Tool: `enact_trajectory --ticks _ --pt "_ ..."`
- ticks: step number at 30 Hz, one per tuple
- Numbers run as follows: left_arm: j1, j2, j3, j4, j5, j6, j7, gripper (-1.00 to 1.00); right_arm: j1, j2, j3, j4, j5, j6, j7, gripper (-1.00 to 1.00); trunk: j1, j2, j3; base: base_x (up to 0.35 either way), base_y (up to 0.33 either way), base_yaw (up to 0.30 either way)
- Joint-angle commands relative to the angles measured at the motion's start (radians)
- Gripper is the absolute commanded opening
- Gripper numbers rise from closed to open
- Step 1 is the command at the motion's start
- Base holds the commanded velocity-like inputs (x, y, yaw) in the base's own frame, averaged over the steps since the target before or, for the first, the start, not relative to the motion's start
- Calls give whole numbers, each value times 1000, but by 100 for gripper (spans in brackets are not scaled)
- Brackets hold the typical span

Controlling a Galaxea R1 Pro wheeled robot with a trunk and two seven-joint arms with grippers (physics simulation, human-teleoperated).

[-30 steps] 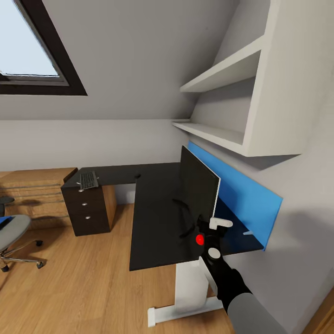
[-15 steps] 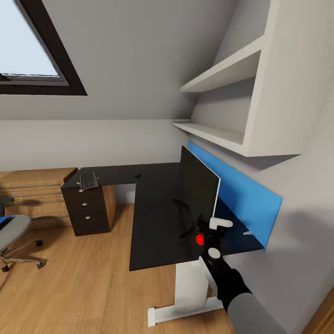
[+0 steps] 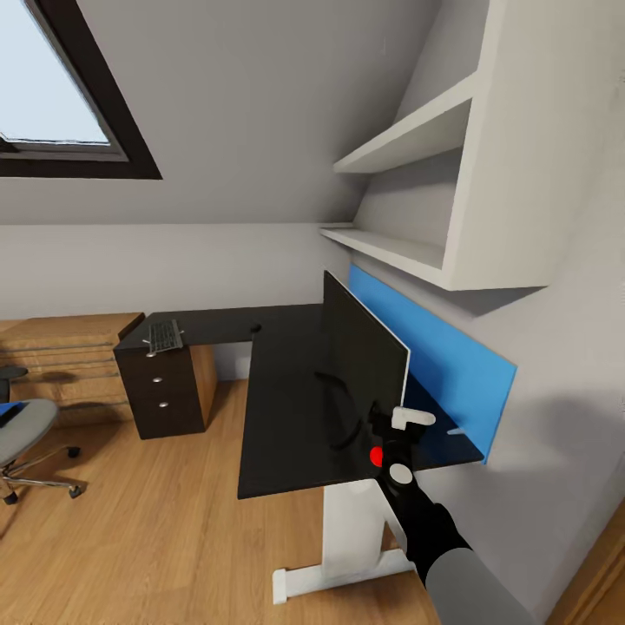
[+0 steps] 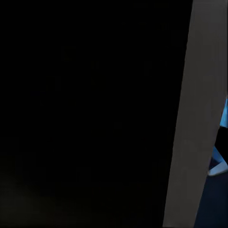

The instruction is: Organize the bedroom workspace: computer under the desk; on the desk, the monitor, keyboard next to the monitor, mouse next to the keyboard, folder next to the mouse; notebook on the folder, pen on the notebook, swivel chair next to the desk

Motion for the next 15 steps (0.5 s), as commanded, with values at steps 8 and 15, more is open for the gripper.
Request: enact_trajectory --ticks 8,15 --pt "-1 -1 2 1 1 -3 1 100 -1 0 3 4 0 -2 -7 100 0 -1 -1 -5 -6 0" --pt "-1 -1 2 0 1 -3 1 100 -1 0 3 11 0 -2 -5 100 0 -1 -1 0 0 0"
